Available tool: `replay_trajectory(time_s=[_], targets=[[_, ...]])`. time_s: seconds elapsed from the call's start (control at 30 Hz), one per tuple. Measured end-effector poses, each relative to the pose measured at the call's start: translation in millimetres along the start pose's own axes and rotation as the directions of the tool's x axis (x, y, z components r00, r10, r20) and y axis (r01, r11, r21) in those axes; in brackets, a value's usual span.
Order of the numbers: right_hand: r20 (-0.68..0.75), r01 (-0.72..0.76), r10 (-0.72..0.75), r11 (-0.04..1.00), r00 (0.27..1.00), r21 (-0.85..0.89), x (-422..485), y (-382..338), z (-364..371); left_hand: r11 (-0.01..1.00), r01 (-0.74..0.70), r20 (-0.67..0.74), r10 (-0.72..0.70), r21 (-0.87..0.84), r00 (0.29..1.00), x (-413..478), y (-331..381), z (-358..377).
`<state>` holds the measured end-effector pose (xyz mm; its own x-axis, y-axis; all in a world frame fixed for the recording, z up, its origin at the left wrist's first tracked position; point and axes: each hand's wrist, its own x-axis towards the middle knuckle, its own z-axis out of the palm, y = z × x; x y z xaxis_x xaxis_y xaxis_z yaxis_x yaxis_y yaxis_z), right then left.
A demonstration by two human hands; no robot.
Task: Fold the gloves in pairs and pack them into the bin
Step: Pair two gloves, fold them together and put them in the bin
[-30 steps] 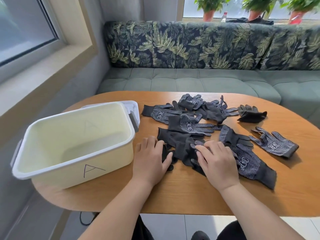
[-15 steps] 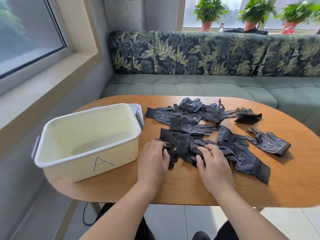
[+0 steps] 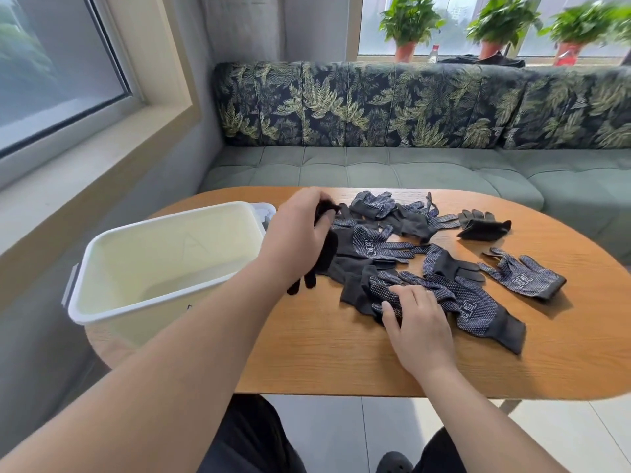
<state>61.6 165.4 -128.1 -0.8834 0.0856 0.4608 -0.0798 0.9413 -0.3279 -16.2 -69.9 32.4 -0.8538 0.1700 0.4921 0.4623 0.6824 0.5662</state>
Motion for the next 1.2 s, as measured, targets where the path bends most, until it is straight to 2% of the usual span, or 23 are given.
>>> replay_trajectory(time_s=[0.07, 0.1, 0.2, 0.3, 0.37, 0.47, 0.67, 0.73, 0.83, 1.07, 1.2], targets=[[0.007, -0.002, 0.002, 1.0, 1.0, 0.002, 0, 1, 0, 0.987, -0.152, -0.067, 0.156, 0.058, 0.985, -6, -8, 1], [0.009, -0.002, 0.002, 1.0, 1.0, 0.003, 1, 1, 0, 0.972, -0.213, -0.05, 0.219, 0.103, 0.974, -13, -14, 4], [0.02, 0.001, -0.001, 1.0, 1.0, -0.003, 1, 3, 2, 0.88, -0.341, 0.122, 0.318, 0.331, 0.94, -49, -32, 26], [0.048, -0.021, 0.022, 1.0, 0.999, -0.008, 2, 5, 5, 0.798, -0.445, 0.349, 0.315, 0.406, 0.883, -97, -35, 59], [0.059, -0.03, 0.031, 1.0, 0.998, -0.004, 3, 6, 4, 0.811, -0.416, 0.357, 0.276, 0.412, 0.892, -122, -37, 78], [0.064, -0.033, 0.033, 0.999, 0.997, 0.002, 2, 5, 2, 0.877, -0.309, 0.28, 0.212, 0.369, 0.936, -140, -51, 89], [0.075, -0.021, 0.016, 0.998, 0.997, 0.061, 5, 7, 0, 0.881, -0.27, 0.33, 0.141, 0.388, 0.934, -130, -54, 71], [0.064, -0.052, 0.043, 0.988, 0.997, 0.149, 6, 11, 0, 0.909, -0.252, 0.416, 0.099, 0.331, 0.904, -126, -55, 74], [0.059, -0.114, 0.102, 0.962, 0.993, 0.249, 8, 19, 0, 0.913, -0.291, 0.57, 0.081, 0.287, 0.818, -126, -56, 83], [0.072, -0.243, 0.232, 0.934, 0.97, 0.26, 28, 34, 3, 0.916, -0.248, 0.44, 0.091, 0.315, 0.893, -130, -60, 85], [0.058, -0.333, 0.33, 0.908, 0.942, 0.253, 44, 39, 9, 0.912, -0.23, 0.421, 0.071, 0.34, 0.904, -129, -59, 85]])
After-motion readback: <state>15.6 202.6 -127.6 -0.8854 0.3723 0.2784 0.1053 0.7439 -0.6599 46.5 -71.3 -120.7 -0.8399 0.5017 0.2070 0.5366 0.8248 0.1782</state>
